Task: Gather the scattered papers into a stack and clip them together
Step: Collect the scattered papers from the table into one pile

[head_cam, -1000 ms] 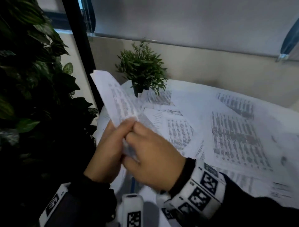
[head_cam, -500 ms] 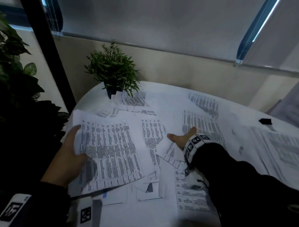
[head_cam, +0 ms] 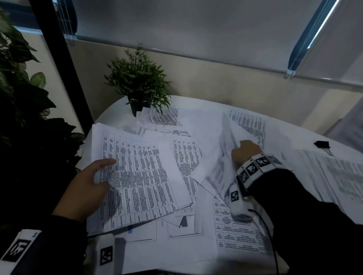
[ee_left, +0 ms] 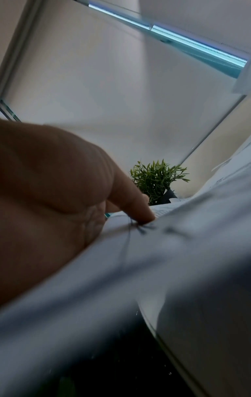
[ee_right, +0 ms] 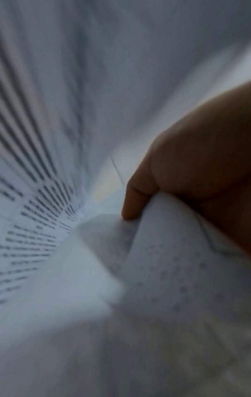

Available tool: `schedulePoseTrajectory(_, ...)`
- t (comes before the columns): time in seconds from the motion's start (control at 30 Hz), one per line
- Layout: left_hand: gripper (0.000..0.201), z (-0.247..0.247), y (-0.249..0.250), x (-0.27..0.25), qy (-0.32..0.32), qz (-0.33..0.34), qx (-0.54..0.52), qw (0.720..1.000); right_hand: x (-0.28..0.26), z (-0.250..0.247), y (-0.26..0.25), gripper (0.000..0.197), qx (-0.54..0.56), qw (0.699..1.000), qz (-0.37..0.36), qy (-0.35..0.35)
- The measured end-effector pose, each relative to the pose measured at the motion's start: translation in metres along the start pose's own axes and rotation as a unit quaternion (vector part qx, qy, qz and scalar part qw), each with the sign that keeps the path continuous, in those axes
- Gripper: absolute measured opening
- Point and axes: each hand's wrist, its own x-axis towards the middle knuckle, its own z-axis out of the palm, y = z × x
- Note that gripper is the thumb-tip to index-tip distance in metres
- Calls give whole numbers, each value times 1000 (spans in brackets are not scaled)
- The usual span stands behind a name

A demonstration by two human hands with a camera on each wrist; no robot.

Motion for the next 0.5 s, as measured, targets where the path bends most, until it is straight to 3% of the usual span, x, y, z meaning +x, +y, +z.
schedulePoseTrajectory(0.1,42,3,1,1,12,-15,-46,999,-7,-20,2,34,21,998,-18,60)
schedulePoseTrajectory(0.23,32,5,6,-1,2,-19,-122,992,-52,-29,-36,51,24,989,-119,86)
schedulePoseTrajectory(0.3,13,9,11,-4,7,-26,-196,980,-90,-4,-66,59,14,977,-212,27)
schedulePoseTrajectory(0.33,14,7,18,-8,-16,-51,-246,968,-111,18,-83,60,23,961,-273,-23)
schedulePoseTrajectory(0.4,45,18,5,-4,-73,-55,-268,959,-151,46,-109,50,62,902,-394,-166)
schedulePoseTrajectory(0.47,44,19,-12,2,-42,-30,-209,977,-157,58,-117,30,106,833,-461,-285)
schedulePoseTrajectory(0.5,36,17,-18,5,-15,-33,-197,980,-152,51,-116,25,101,824,-446,-335)
